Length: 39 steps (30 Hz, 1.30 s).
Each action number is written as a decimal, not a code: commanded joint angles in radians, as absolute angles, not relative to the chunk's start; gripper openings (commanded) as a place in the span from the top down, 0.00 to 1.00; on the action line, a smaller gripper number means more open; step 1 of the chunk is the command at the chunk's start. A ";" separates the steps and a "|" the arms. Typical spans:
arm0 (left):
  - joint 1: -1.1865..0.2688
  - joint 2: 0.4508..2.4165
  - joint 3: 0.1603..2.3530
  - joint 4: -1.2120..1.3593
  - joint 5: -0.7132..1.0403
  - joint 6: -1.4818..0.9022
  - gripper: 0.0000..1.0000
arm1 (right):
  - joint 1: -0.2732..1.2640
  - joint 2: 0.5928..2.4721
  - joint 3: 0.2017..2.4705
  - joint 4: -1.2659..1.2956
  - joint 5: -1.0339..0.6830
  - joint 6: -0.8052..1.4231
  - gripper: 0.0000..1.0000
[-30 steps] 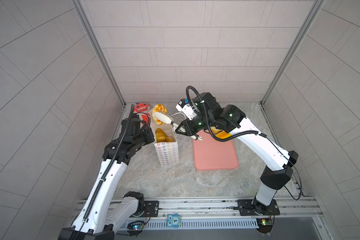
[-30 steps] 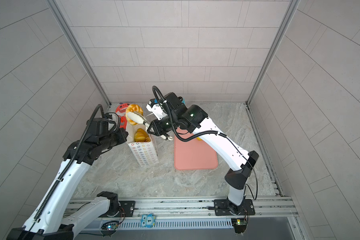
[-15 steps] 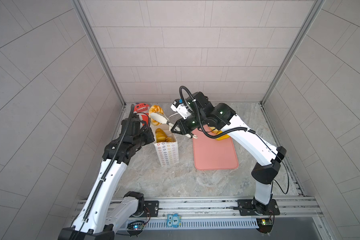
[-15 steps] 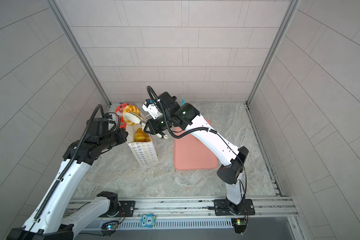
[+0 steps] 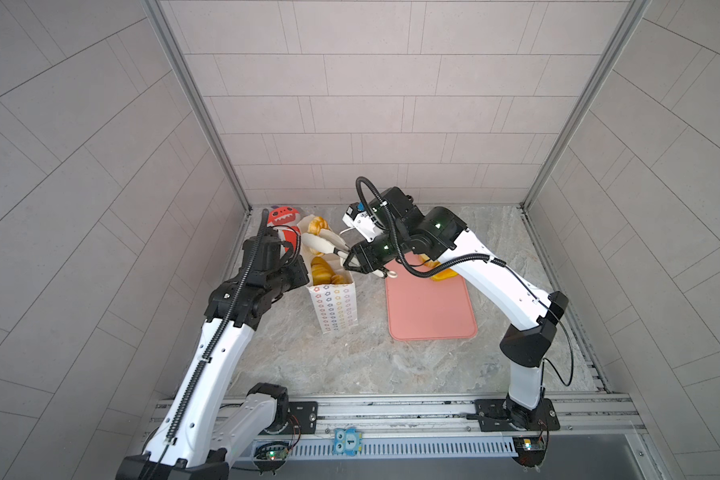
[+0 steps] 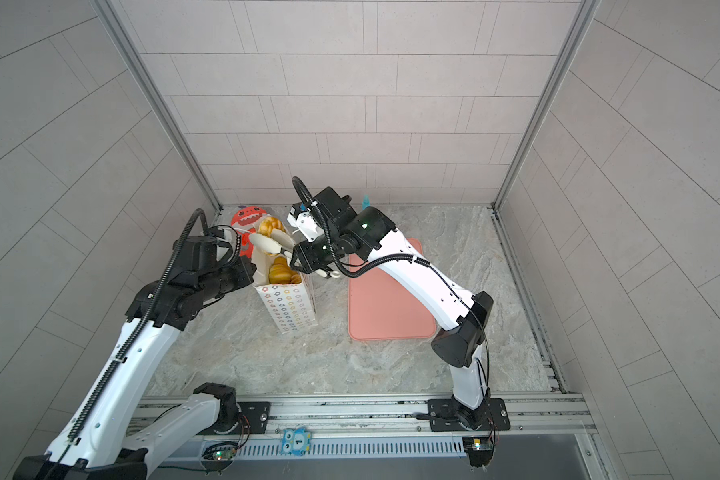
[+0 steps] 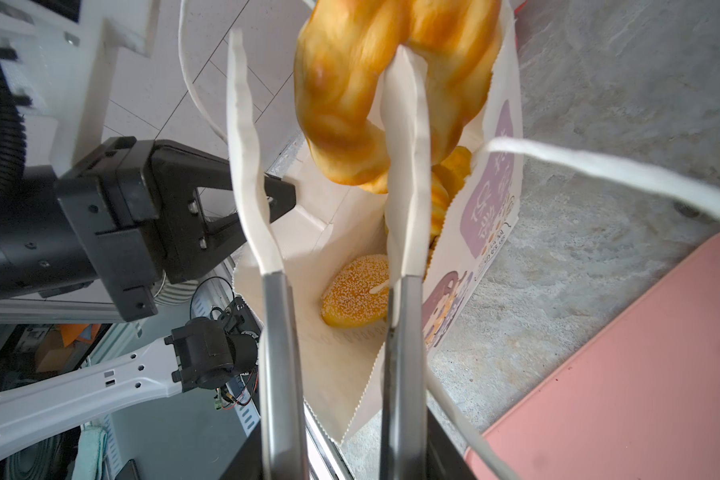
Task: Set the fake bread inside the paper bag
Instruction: 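Open the tongs to drop the ring-shaped bun into the bag, then move the tongs with the right gripper back over the pink tray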
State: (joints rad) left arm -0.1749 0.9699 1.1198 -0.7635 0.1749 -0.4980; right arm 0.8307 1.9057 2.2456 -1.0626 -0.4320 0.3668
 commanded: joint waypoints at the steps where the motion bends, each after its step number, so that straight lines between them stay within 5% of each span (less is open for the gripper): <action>1: -0.169 0.957 1.121 -0.789 0.164 -0.495 0.94 | 0.834 1.888 2.279 -1.061 -0.405 0.355 0.53; 39: -0.169 0.963 1.129 -0.788 0.167 -0.497 0.94 | 0.834 1.808 2.336 -1.209 -0.194 0.304 0.51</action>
State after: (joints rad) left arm -0.1749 0.9699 1.1198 -0.7631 0.1749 -0.4984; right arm 0.8310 1.8679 2.3013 -1.2102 -0.2344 0.3141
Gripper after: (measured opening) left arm 0.063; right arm 0.488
